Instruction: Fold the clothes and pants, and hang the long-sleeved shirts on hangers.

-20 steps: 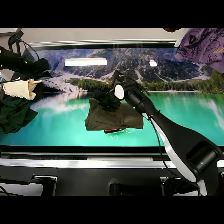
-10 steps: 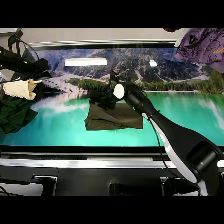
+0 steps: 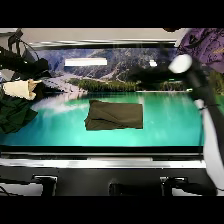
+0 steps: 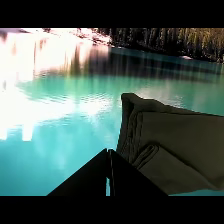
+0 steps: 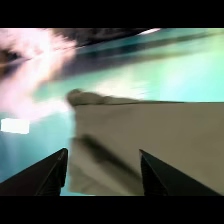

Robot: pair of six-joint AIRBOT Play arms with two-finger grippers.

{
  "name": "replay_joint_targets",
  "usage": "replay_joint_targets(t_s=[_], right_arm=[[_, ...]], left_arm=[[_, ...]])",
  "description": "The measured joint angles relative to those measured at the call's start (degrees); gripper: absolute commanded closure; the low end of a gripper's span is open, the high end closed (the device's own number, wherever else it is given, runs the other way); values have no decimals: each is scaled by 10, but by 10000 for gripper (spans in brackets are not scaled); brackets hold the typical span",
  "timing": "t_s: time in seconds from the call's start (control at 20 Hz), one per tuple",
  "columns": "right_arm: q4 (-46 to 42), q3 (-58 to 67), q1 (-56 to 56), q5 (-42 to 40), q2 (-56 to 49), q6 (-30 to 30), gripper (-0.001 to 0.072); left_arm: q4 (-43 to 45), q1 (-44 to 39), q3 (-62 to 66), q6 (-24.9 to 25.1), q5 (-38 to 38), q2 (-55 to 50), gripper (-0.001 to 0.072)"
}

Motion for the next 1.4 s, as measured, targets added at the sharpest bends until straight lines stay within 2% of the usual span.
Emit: replay_joint_targets(t_s=[0.25,0.5,0.7,0.75,0.8,0.95,1.05,1.2,1.4], right_arm=[[96,-112,-205,80,-1,-173,186],[180,-245,-250,69,-41,-294,192],[219,-284,-220,33,-91,-348,196],[229,-288,-210,24,-103,-357,204],[239,-291,-200,15,-113,-363,251],[260,-295,-171,-9,-133,-376,258],[270,-296,-154,-18,-139,-381,341],[269,-298,-133,-38,-146,-382,682],[285,-279,-122,-43,-140,-379,684]], left_arm=[[0,1,0,0,0,0,692],[0,1,0,0,0,0,691],[0,2,0,0,0,0,692],[0,1,0,0,0,0,691],[0,2,0,0,0,0,691],[0,2,0,0,0,0,691],[0,2,0,0,0,0,691],[0,2,0,-1,0,0,691],[0,2,0,-1,0,0,691]])
